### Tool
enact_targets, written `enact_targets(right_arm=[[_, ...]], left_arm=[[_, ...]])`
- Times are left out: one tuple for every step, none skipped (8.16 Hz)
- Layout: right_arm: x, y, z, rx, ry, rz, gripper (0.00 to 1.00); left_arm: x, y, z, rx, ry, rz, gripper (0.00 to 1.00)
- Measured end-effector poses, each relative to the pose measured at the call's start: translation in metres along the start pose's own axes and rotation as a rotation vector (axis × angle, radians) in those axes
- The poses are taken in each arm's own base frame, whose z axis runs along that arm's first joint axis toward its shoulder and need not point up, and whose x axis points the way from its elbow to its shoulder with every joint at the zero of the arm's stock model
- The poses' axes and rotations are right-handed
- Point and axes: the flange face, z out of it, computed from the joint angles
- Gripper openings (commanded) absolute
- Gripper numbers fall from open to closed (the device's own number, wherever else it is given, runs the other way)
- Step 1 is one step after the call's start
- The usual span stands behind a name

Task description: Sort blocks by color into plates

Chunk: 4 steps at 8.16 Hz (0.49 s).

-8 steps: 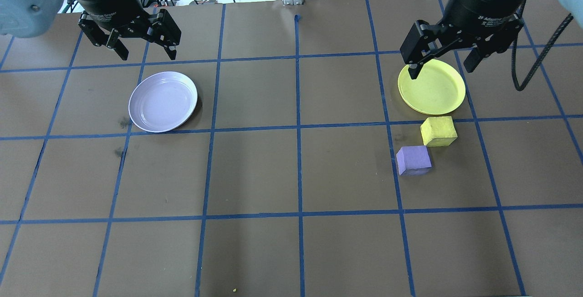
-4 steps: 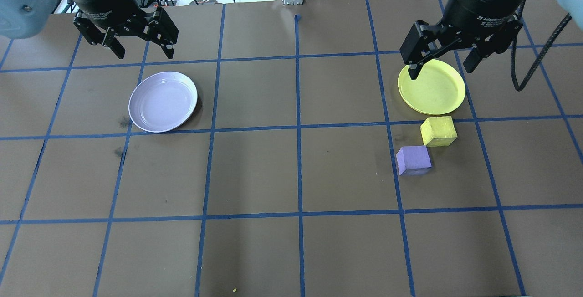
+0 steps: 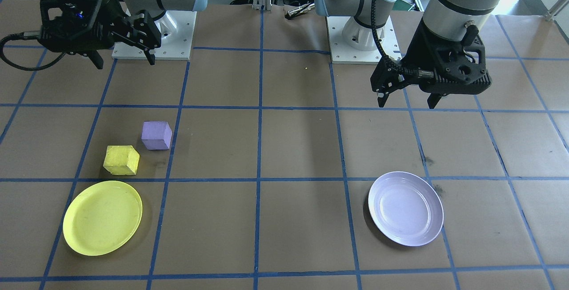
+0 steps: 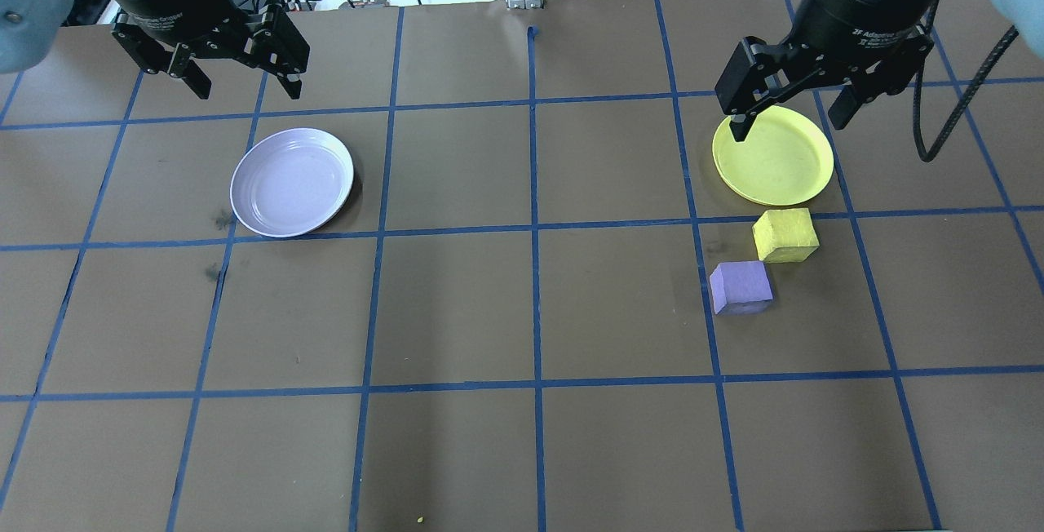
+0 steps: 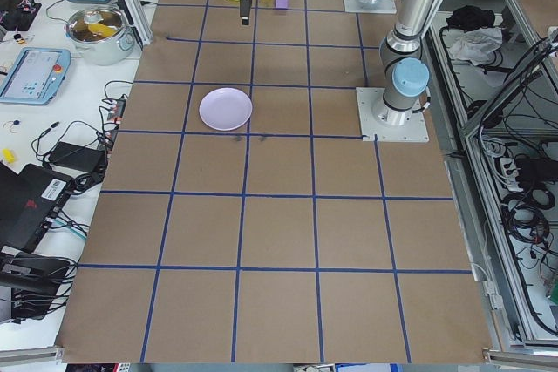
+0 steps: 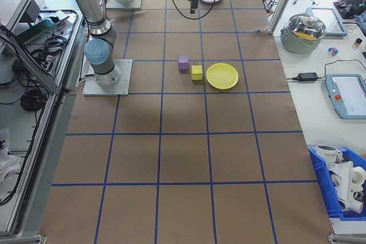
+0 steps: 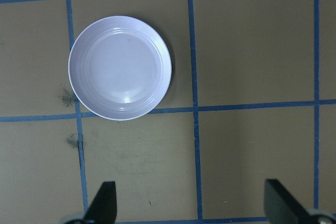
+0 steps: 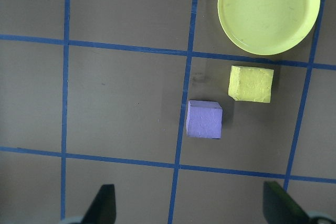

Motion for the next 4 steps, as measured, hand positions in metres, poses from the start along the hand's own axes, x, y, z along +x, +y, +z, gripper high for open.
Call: enact_targets(right_arm=[[0.000, -0.001, 0.000, 0.003, 0.000, 0.000, 1.00], [0.001, -0.003, 0.001, 0.008, 0.002, 0.000, 1.00], [0.003, -0.011, 0.008, 0.011, 0.003, 0.002, 1.00], [0.008, -0.030, 0.024, 0.010, 0.006, 0.007, 0.96]], left_arm=[[0.000, 0.002, -0.003, 0.003, -0.002, 0.001, 1.00], [-0.001, 0.003, -0.004, 0.005, -0.002, 0.002, 1.00], [-0.001, 0.004, -0.007, 0.011, -0.003, 0.002, 1.00], [-0.002, 0.005, -0.009, 0.015, -0.004, 0.001, 1.00]])
